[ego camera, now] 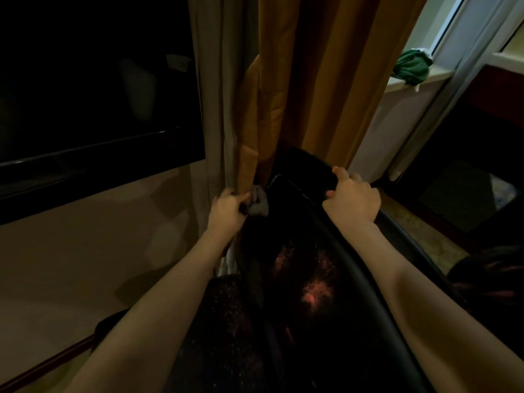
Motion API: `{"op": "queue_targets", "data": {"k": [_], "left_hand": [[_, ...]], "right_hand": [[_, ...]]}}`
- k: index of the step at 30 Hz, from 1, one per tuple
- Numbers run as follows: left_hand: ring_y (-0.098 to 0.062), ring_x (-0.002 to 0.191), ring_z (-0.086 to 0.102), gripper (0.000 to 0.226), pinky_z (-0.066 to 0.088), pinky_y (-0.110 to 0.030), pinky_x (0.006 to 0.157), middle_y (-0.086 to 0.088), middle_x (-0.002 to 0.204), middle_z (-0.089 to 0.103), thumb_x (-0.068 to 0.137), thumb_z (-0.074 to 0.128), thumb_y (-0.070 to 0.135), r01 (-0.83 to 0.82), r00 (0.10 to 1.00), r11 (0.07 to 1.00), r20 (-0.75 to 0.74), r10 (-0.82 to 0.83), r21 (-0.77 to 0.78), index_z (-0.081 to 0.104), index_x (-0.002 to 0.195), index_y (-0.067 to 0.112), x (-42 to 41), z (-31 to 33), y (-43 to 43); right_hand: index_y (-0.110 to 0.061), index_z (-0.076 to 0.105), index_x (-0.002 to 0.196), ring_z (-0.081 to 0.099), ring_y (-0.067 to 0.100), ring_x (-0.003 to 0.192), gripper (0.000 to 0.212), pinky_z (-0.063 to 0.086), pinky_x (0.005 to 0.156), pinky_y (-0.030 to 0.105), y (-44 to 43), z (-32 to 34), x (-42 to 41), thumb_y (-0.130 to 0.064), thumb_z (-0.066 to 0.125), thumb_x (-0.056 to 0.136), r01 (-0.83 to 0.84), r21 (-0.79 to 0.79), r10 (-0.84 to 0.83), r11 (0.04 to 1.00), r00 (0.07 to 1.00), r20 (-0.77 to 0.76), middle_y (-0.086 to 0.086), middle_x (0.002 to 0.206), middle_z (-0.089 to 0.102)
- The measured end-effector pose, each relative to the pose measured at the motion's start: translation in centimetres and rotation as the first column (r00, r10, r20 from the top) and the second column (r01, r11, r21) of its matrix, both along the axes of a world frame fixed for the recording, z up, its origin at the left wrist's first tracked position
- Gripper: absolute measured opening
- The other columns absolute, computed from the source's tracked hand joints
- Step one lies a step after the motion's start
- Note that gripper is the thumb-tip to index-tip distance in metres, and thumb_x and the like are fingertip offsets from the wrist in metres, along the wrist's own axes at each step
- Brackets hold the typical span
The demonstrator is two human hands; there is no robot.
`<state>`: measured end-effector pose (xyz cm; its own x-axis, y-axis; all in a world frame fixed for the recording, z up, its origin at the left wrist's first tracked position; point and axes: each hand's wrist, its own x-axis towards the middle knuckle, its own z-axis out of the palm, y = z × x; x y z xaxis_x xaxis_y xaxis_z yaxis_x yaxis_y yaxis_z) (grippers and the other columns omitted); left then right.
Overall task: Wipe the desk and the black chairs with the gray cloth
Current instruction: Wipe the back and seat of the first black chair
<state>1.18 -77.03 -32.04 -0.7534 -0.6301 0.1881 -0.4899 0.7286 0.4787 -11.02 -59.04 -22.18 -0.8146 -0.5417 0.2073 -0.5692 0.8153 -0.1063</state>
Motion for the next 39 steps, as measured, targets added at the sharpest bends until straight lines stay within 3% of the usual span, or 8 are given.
{"op": "queue_targets", "data": {"k": [4,8,16,22,26,31,35,39], "left_hand": [[-0.032,0.129,0.038,0.060,0.031,-0.031,0.107,-0.013,0.143,0.036,0.084,0.050,-0.004,0.070,0.990,0.996,-0.123,-0.064,0.046,0.044,0.138,0.021,-5.4,4.4,0.6],[-0.034,0.128,0.037,0.063,0.033,-0.035,0.107,-0.011,0.141,0.035,0.085,0.046,-0.008,0.050,0.992,0.996,-0.123,-0.040,0.076,0.041,0.141,0.020,-8.4,3.6,1.2],[-0.041,0.124,0.038,0.060,0.032,-0.040,0.106,-0.016,0.138,0.036,0.088,0.044,-0.006,-0.015,0.997,1.000,0.079,0.015,0.008,0.039,0.142,0.019,-6.8,-2.3,-1.0],[-0.036,0.125,0.038,0.036,0.033,-0.040,0.102,-0.015,0.138,0.042,0.096,0.041,0.013,-0.058,0.955,0.986,0.296,0.008,0.158,0.052,0.130,0.015,-2.0,-10.4,-0.3],[-0.033,0.123,0.044,0.041,0.039,-0.039,0.098,-0.011,0.137,0.045,0.096,0.043,0.022,-0.043,0.866,0.970,0.493,-0.084,0.241,0.047,0.136,0.025,1.3,-13.4,1.5],[-0.037,0.103,0.055,0.032,0.045,-0.036,0.081,-0.021,0.117,0.054,0.091,0.050,0.017,-0.118,0.951,0.962,0.308,0.038,0.247,0.058,0.118,0.003,1.1,-7.6,1.8],[-0.037,0.112,0.051,0.052,0.041,-0.032,0.092,-0.020,0.124,0.048,0.082,0.057,0.007,-0.047,0.999,0.987,0.028,0.044,0.151,0.052,0.133,0.015,-1.3,1.1,1.7],[-0.033,0.120,0.045,0.056,0.035,-0.028,0.102,-0.016,0.132,0.041,0.085,0.055,0.008,0.055,0.998,0.987,-0.039,-0.050,0.148,0.044,0.139,0.015,-5.4,5.5,3.7]], "right_hand": [[-0.023,0.031,0.142,0.051,0.031,0.111,0.055,0.039,0.089,0.039,-0.3,-0.2,-0.1,-0.024,0.053,0.091,0.004,0.008,-0.004,1.000,1.000,-0.012,0.012,0.125,0.052],[-0.024,0.031,0.143,0.050,0.030,0.113,0.056,0.039,0.090,0.038,-0.3,-0.2,-0.6,-0.025,0.052,0.091,0.016,0.001,-0.016,1.000,1.000,-0.004,0.011,0.126,0.051],[-0.022,0.032,0.143,0.051,0.029,0.112,0.056,0.039,0.090,0.037,0.0,-0.7,-0.6,-0.024,0.051,0.090,0.000,-0.024,-0.001,1.000,0.999,-0.049,0.011,0.124,0.052],[-0.022,0.030,0.144,0.051,0.028,0.112,0.056,0.038,0.090,0.036,-0.1,-1.0,-0.6,-0.024,0.049,0.091,-0.008,-0.017,0.007,1.000,0.997,-0.071,0.010,0.125,0.052],[-0.022,0.030,0.144,0.051,0.028,0.110,0.056,0.038,0.089,0.035,-0.1,-0.9,-0.6,-0.023,0.049,0.091,-0.009,-0.006,0.008,1.000,0.997,-0.079,0.011,0.123,0.052],[-0.021,0.031,0.144,0.051,0.029,0.110,0.056,0.037,0.089,0.036,-0.4,-0.6,-0.4,-0.022,0.050,0.091,-0.031,-0.020,0.030,0.999,0.998,-0.053,0.011,0.124,0.052],[-0.021,0.032,0.144,0.051,0.029,0.111,0.056,0.037,0.089,0.036,-0.3,-0.4,-0.2,-0.022,0.051,0.091,-0.049,-0.034,0.048,0.998,0.998,-0.036,0.011,0.124,0.052],[-0.021,0.031,0.144,0.050,0.030,0.112,0.058,0.037,0.090,0.036,-0.5,-0.3,-0.3,-0.023,0.053,0.091,-0.046,-0.019,0.046,0.999,0.999,-0.024,0.012,0.125,0.051]]}}
